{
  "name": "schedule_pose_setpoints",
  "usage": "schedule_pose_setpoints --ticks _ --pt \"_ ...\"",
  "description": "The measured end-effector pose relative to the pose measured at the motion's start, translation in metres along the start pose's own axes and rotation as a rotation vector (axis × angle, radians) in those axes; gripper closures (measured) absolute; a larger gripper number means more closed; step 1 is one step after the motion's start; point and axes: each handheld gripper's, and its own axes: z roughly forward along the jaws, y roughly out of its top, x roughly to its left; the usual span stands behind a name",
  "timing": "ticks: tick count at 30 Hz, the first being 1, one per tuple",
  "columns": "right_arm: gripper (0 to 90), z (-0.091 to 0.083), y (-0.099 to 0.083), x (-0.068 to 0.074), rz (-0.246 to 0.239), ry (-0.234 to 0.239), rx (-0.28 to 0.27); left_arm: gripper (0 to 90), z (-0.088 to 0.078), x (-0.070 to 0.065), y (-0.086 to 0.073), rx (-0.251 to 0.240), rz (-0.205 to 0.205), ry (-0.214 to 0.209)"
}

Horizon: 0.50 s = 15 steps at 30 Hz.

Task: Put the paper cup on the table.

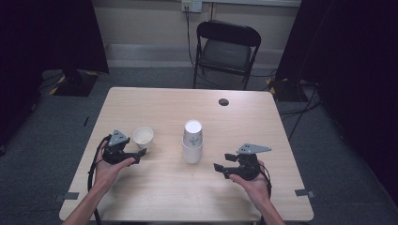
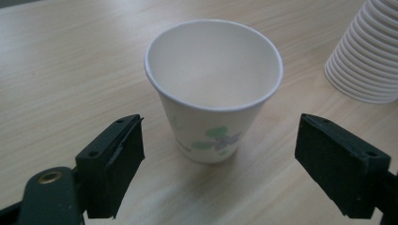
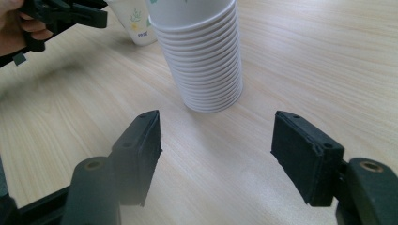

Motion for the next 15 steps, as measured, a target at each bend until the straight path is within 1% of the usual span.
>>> schedule_pose_setpoints --ticks 1,3,4,5,6,8,9,11,13,15 --pt "33.1 0.000 0.000 0.000 0.001 -0.002 0.000 15.8 -0.004 -0.001 0.000 0.002 0.006 -0.008" --pt "33.1 0.000 0.000 0.000 0.002 -0.004 -0.002 16.1 -0.010 -0.003 -0.002 0.011 -0.020 -0.024" --pt "33.1 -0.001 0.000 0.000 0.001 -0.005 -0.004 16.2 -0.015 -0.005 -0.004 -0.006 -0.024 -0.021" --pt "33.1 -0.001 0.000 -0.001 0.001 -0.006 -0.005 16.2 -0.019 -0.007 -0.005 -0.008 -0.013 -0.018" --pt "33.1 -0.002 0.000 -0.001 0.006 -0.009 -0.006 16.2 -0.022 -0.010 -0.006 -0.011 -0.011 -0.017" --pt "33.1 -0.001 0.000 -0.002 0.008 -0.012 -0.006 16.2 -0.028 -0.013 -0.007 0.000 -0.012 -0.032" --pt "33.1 -0.001 0.000 -0.002 0.008 -0.013 -0.006 16.2 -0.031 -0.016 -0.008 -0.004 -0.012 -0.039" --pt "33.1 -0.002 0.000 -0.001 0.006 -0.015 -0.008 16.2 -0.038 -0.022 -0.009 0.013 0.002 -0.053" --pt "33.1 -0.002 0.001 -0.001 0.005 -0.017 -0.011 17.7 -0.046 -0.028 -0.013 -0.001 0.010 -0.052" --pt "33.1 -0.003 0.001 0.000 0.003 -0.018 -0.014 17.8 -0.054 -0.033 -0.017 0.006 0.030 -0.059"
